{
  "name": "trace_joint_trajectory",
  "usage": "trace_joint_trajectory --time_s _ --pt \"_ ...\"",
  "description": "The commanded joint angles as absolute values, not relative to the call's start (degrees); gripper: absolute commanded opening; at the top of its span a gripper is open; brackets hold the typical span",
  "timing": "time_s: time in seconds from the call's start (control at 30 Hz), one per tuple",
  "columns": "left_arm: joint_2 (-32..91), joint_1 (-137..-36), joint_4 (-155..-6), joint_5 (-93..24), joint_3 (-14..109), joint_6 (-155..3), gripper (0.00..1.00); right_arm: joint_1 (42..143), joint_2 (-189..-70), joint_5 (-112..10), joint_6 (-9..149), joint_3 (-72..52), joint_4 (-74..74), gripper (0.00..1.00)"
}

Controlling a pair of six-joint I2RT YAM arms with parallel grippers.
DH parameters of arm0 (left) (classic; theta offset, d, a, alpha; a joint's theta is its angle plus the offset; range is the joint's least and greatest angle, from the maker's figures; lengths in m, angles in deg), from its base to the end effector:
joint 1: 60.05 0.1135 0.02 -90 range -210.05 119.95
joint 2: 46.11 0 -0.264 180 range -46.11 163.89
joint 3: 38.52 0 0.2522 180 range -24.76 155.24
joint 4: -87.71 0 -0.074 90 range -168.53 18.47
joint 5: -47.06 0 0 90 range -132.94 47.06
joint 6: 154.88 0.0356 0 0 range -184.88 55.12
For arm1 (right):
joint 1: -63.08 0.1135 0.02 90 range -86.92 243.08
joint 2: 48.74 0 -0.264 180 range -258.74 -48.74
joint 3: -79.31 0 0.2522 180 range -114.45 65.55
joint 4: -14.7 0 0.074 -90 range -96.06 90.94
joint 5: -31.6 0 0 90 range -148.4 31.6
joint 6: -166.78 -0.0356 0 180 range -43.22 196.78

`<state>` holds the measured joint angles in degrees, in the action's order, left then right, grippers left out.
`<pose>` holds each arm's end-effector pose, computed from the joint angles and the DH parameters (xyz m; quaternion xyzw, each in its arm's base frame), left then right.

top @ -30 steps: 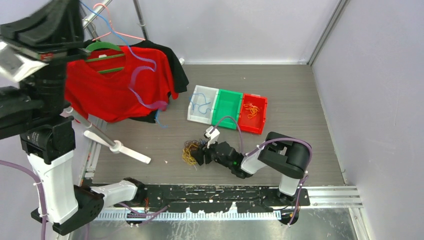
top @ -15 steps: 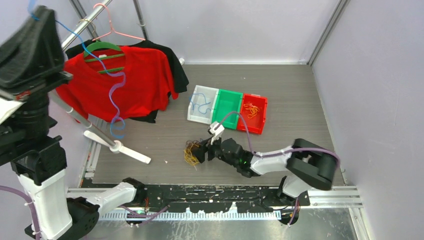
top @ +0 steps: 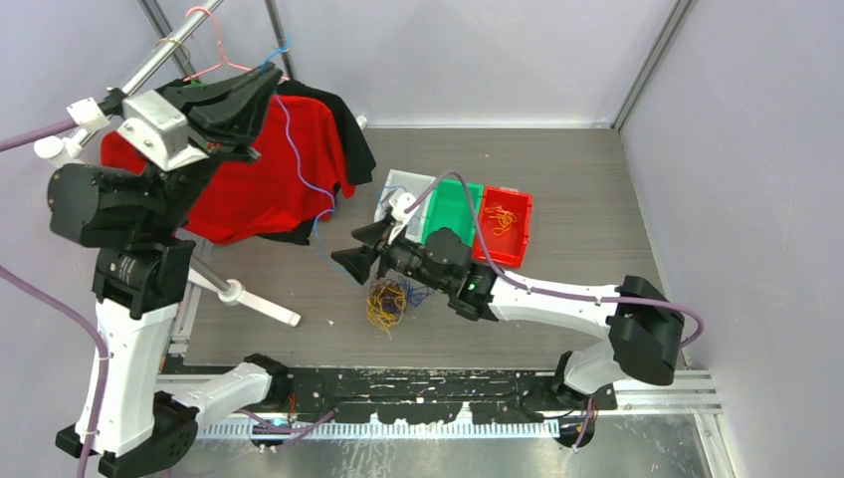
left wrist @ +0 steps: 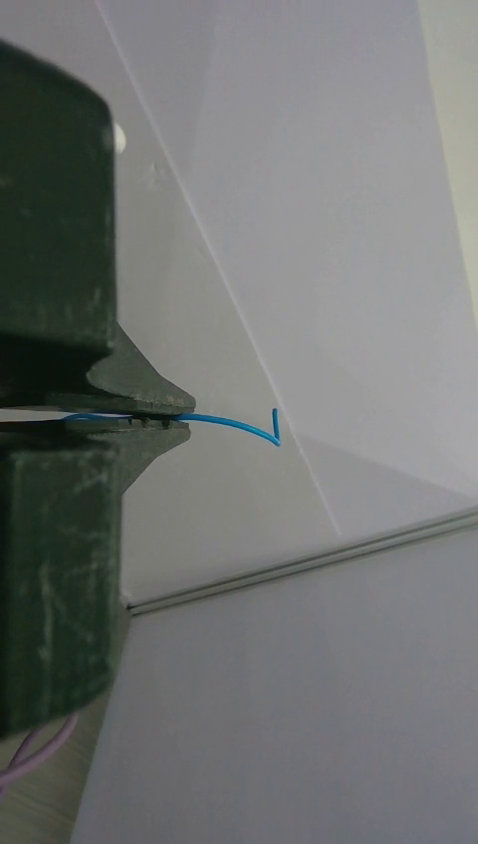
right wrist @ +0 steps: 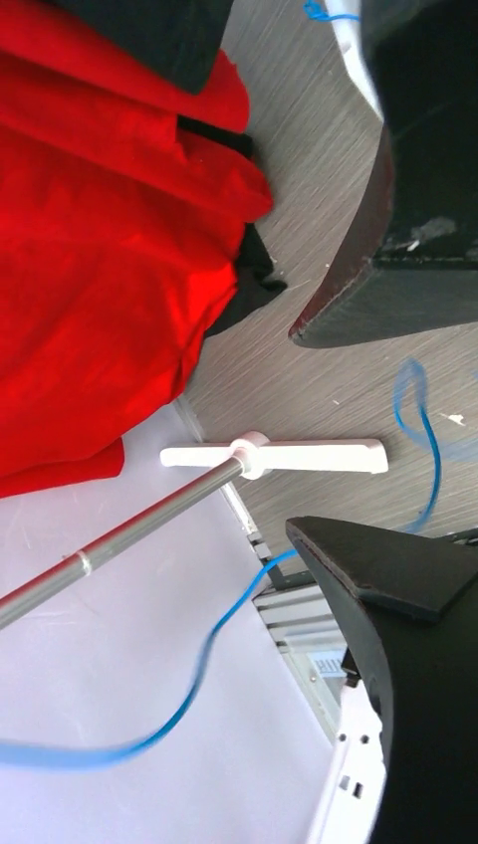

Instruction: Untangle the cables

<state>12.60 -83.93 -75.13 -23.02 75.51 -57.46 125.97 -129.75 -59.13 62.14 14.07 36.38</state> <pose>0.0965 -0.0560 0.6129 0.2659 0.3726 -0.2016 0.8659 0.1510 0.2940 0.3170 -0.2694 0.6131 0.4616 0.5817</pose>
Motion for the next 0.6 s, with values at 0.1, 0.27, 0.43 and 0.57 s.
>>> trace_joint_trajectory --time_s 0.1,0.27,0.43,0.57 --pt "13.83 -84.09 -75.33 -19.51 72.15 -58.70 0.00 124.59 -134.33 -68.84 64.63 5.89 31.71 0.55" --pt "17.00 -84.04 -77.66 -21.38 70.98 -56.78 0.00 121.83 -136.47 -74.93 66.53 3.77 28.25 0.58" --pt "20.49 -84.05 -79.58 -22.34 71.36 -55.73 0.00 117.40 -137.77 -75.09 64.67 3.09 26.18 0.58" --pt "23.49 -84.03 -80.44 -22.79 72.27 -54.29 0.00 114.60 -138.16 -74.56 63.68 3.85 26.34 0.58"
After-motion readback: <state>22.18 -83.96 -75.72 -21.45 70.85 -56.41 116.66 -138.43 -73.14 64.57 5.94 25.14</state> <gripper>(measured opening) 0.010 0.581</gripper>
